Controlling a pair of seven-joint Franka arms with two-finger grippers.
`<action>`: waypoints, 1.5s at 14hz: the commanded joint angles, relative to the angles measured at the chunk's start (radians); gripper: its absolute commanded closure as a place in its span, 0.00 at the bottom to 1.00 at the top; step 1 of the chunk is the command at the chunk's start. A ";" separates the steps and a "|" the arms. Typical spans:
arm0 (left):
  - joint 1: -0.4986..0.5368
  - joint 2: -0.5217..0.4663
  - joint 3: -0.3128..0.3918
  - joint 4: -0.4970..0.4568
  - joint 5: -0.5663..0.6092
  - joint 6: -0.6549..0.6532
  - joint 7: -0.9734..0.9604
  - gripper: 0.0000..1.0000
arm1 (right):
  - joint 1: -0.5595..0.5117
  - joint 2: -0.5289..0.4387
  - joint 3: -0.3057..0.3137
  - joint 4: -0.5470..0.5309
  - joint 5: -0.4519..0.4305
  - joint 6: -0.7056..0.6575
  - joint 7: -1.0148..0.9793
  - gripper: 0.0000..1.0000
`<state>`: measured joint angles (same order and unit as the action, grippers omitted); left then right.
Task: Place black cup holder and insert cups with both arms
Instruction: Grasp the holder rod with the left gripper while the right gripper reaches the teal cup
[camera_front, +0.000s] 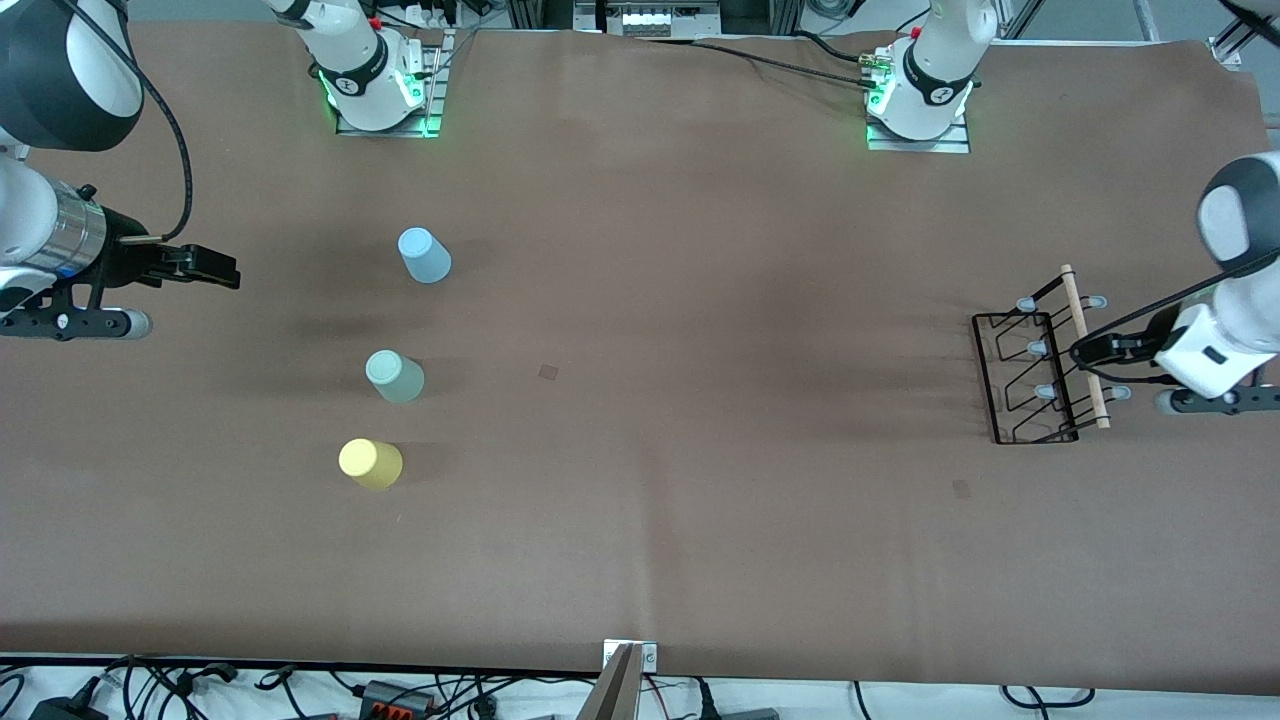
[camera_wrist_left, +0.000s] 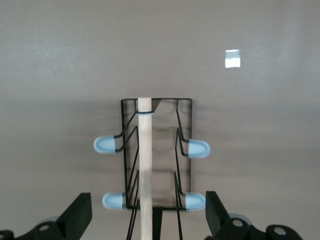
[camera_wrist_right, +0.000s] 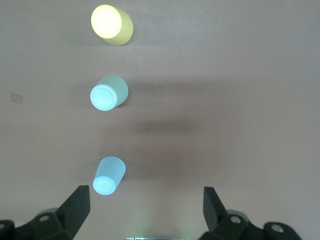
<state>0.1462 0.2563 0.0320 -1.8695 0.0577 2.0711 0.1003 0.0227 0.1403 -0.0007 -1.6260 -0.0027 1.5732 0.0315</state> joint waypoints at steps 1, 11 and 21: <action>0.013 -0.037 -0.004 -0.147 0.016 0.162 0.027 0.00 | 0.000 -0.024 0.002 -0.029 0.001 0.007 -0.010 0.00; 0.033 -0.057 -0.011 -0.218 0.010 0.253 0.072 0.53 | 0.002 -0.022 0.002 -0.035 0.001 0.019 -0.007 0.00; 0.033 -0.052 -0.011 -0.191 0.008 0.248 0.067 0.94 | 0.091 -0.035 0.005 -0.423 0.006 0.635 0.082 0.00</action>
<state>0.1680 0.2261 0.0309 -2.0619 0.0578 2.3178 0.1519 0.0955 0.1232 0.0066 -1.9530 -0.0024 2.0827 0.0905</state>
